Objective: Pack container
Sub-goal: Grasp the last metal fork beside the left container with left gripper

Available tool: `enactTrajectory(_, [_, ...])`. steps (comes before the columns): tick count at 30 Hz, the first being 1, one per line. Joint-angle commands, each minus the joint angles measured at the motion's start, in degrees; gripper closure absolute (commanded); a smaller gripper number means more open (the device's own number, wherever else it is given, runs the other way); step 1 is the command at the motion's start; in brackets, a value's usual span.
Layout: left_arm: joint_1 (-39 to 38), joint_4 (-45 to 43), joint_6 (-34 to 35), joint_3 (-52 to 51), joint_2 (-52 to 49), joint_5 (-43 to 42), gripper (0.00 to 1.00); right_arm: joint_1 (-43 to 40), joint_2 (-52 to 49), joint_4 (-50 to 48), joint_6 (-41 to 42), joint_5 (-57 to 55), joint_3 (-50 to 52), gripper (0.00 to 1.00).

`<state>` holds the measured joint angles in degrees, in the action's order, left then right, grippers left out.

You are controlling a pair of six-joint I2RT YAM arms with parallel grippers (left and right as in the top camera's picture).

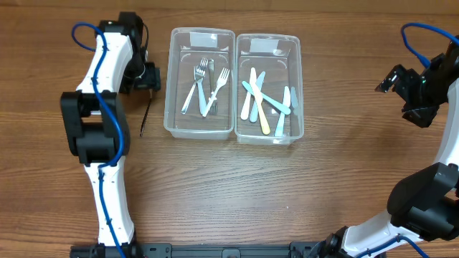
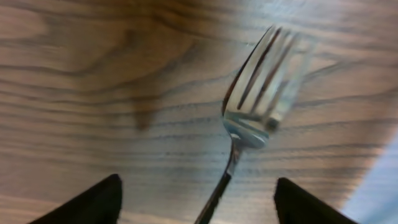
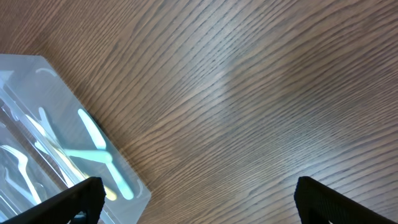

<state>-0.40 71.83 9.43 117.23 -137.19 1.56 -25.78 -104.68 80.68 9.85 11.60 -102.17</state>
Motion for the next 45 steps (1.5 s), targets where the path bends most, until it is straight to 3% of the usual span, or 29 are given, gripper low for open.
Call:
enactTrajectory(1, [-1.1, 0.8, -1.8, -0.9, -3.0, -1.2, 0.25, 0.2, 0.5, 0.0, 0.3, 0.1, -1.0, 0.0])
enactTrajectory(5, [-1.2, 0.5, -1.9, -0.9, -4.4, -1.1, 0.28, 0.2, 0.5, 0.0, 0.3, 0.1, -1.0, 0.0])
enactTrajectory(9, [-1.2, 1.0, -1.9, -0.9, -5.7, -0.9, 0.41, 0.2, 0.5, 0.1, 0.3, 0.1, -1.0, 0.0])
enactTrajectory(12, [-1.2, 2.1, -1.1, -0.9, -5.7, 1.5, 0.63, 0.2, 0.5, 0.1, 0.3, 0.1, -1.0, 0.0])
enactTrajectory(18, [-1.0, 4.0, 0.0, -0.9, -5.7, 4.5, 0.96, 0.2, 0.5, 0.0, 0.3, 0.1, -1.0, 0.0])
enactTrajectory(25, [-1.0, 4.4, 0.0, -0.1, -5.5, 4.5, 0.96, 0.2, 0.5, 0.0, 0.3, 0.1, -1.0, 0.0])
enactTrajectory(32, [-1.1, 11.3, 0.0, 8.9, -4.3, 4.4, 0.96, 0.2, 0.5, 0.0, 0.3, 0.1, -1.0, 0.0])
enactTrajectory(38, [-2.5, 15.1, 0.0, 19.3, 2.1, 4.2, 0.96, 0.2, 0.5, 0.0, 0.3, 0.1, -1.0, 0.0])
enactTrajectory(45, [-6.8, 15.1, 1.3, 22.6, 10.0, 1.7, 0.96, 0.2, 0.5, 0.0, 0.3, 0.1, -1.0, 0.0])
